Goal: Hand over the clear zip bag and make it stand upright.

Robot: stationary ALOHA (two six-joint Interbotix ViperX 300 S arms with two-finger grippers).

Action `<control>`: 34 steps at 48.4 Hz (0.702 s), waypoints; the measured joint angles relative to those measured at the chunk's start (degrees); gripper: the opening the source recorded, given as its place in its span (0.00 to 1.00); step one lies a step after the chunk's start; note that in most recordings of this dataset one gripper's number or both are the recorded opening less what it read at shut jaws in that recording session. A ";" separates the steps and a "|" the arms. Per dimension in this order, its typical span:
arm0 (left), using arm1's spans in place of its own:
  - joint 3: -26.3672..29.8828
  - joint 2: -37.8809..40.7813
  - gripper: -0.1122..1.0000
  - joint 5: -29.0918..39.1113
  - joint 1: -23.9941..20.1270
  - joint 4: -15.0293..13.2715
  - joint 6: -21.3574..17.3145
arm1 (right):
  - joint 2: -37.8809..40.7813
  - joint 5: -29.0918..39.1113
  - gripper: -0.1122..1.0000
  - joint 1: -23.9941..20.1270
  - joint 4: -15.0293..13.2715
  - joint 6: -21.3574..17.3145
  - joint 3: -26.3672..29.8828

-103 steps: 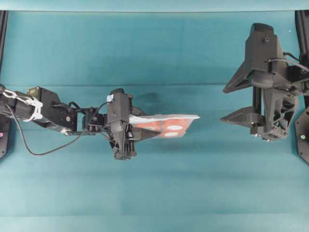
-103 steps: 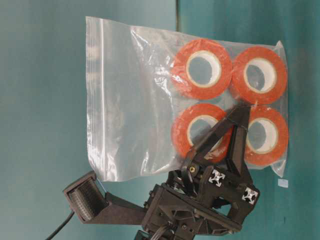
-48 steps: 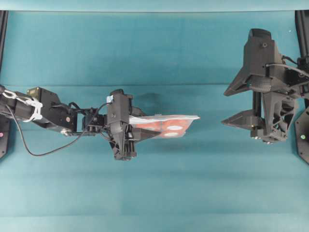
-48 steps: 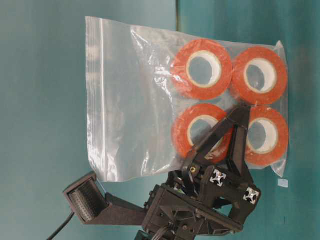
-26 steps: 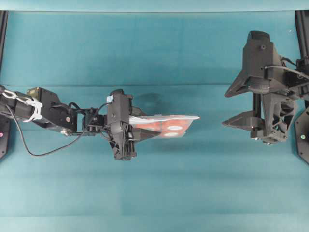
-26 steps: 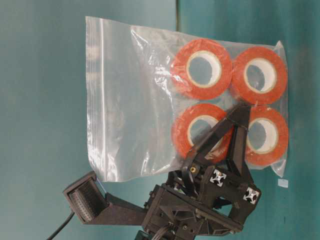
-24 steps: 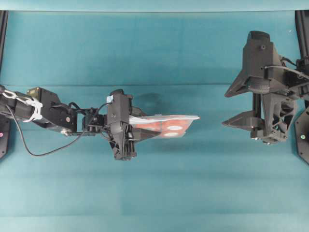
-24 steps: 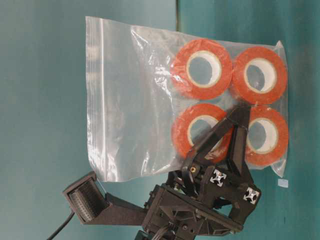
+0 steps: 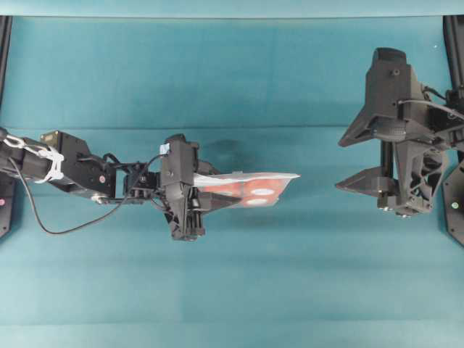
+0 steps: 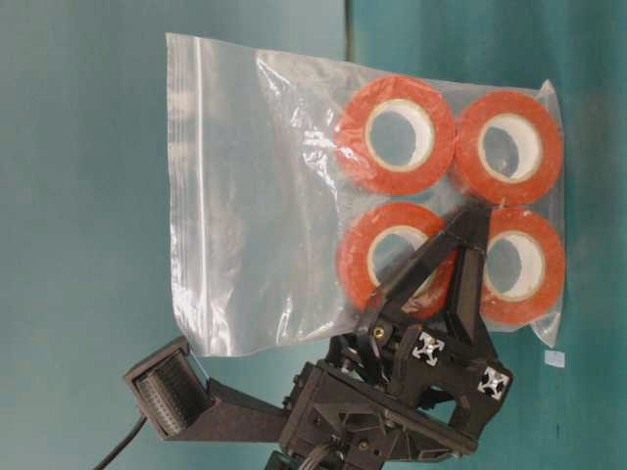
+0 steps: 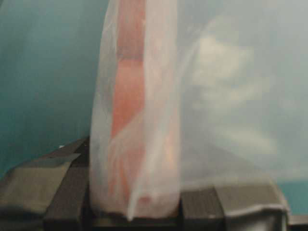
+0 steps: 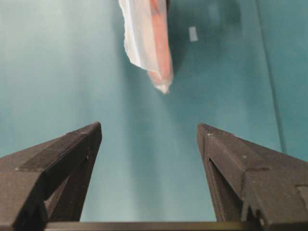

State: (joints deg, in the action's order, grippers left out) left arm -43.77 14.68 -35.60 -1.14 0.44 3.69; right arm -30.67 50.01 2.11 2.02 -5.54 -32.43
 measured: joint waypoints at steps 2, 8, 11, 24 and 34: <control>0.00 0.00 0.31 0.00 0.09 0.00 0.00 | 0.00 0.00 0.85 0.00 0.00 0.00 0.00; 0.09 0.00 0.31 0.00 0.09 0.00 0.00 | -0.09 -0.09 0.85 0.00 -0.09 0.00 0.00; 0.09 -0.09 0.31 0.00 0.09 0.00 0.00 | -0.09 -0.09 0.85 -0.09 0.00 0.00 0.00; 0.00 0.00 0.31 0.00 0.44 0.00 0.00 | 0.00 -0.09 0.85 0.00 0.00 0.00 -0.18; 0.09 0.00 0.31 0.00 0.44 0.00 0.00 | -0.09 -0.18 0.85 -0.09 0.00 0.00 -0.18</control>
State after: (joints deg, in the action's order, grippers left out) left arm -43.68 14.68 -35.60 -0.70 0.44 3.69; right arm -30.76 49.83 2.02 2.02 -5.54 -32.61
